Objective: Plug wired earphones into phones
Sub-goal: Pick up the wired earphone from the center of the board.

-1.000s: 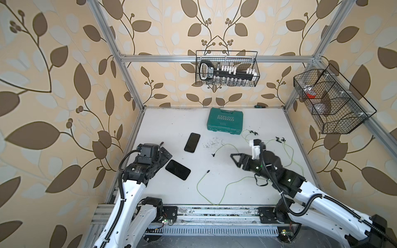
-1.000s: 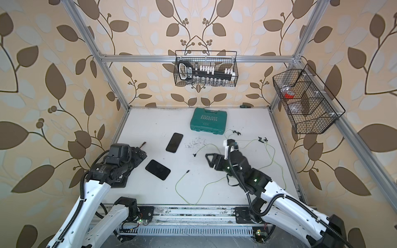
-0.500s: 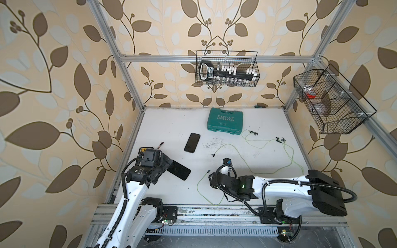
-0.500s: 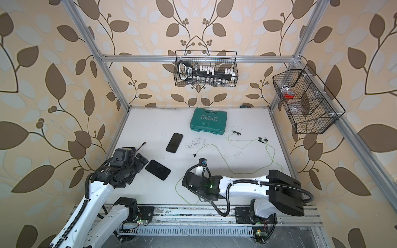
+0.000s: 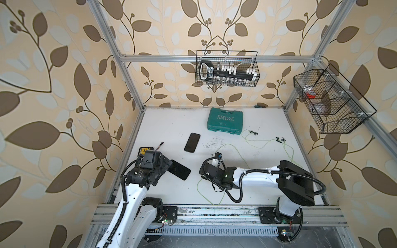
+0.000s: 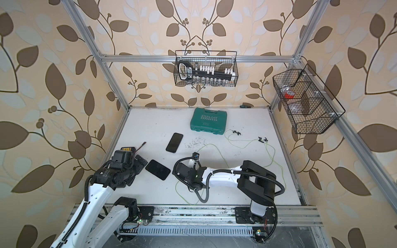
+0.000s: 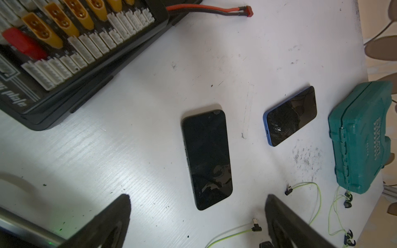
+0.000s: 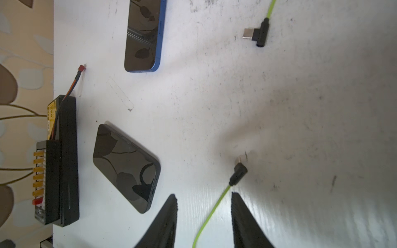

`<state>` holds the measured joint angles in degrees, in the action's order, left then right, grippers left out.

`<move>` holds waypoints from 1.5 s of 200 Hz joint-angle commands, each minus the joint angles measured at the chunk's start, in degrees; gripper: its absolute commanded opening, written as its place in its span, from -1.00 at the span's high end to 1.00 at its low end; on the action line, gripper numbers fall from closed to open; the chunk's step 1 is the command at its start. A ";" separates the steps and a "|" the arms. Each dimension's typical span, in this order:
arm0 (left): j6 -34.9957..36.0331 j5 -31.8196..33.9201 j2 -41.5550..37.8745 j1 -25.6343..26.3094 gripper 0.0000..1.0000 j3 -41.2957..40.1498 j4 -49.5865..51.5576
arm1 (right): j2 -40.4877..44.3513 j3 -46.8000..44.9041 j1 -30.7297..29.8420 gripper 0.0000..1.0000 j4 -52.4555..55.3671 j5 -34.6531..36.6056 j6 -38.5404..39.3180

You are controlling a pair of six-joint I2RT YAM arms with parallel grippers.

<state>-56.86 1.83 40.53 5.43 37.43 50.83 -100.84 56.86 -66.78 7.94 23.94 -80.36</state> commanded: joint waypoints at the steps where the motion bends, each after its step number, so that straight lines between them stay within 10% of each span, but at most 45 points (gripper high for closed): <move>1: -0.88 2.09 -0.46 -0.07 -0.95 -0.14 2.06 | -1.96 1.78 0.25 0.25 3.36 -0.42 -6.94; 158: -1.67 4.37 -0.02 -0.07 -0.93 -0.04 2.08 | -5.23 0.96 2.56 0.37 1.90 -1.80 -10.01; 300: -1.72 4.68 0.07 -0.07 -0.93 -0.58 1.33 | -5.51 1.87 2.65 0.89 2.08 -0.99 -8.72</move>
<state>-57.65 4.93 40.60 5.43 37.17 51.99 -105.78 57.45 -64.31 9.21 23.35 -83.96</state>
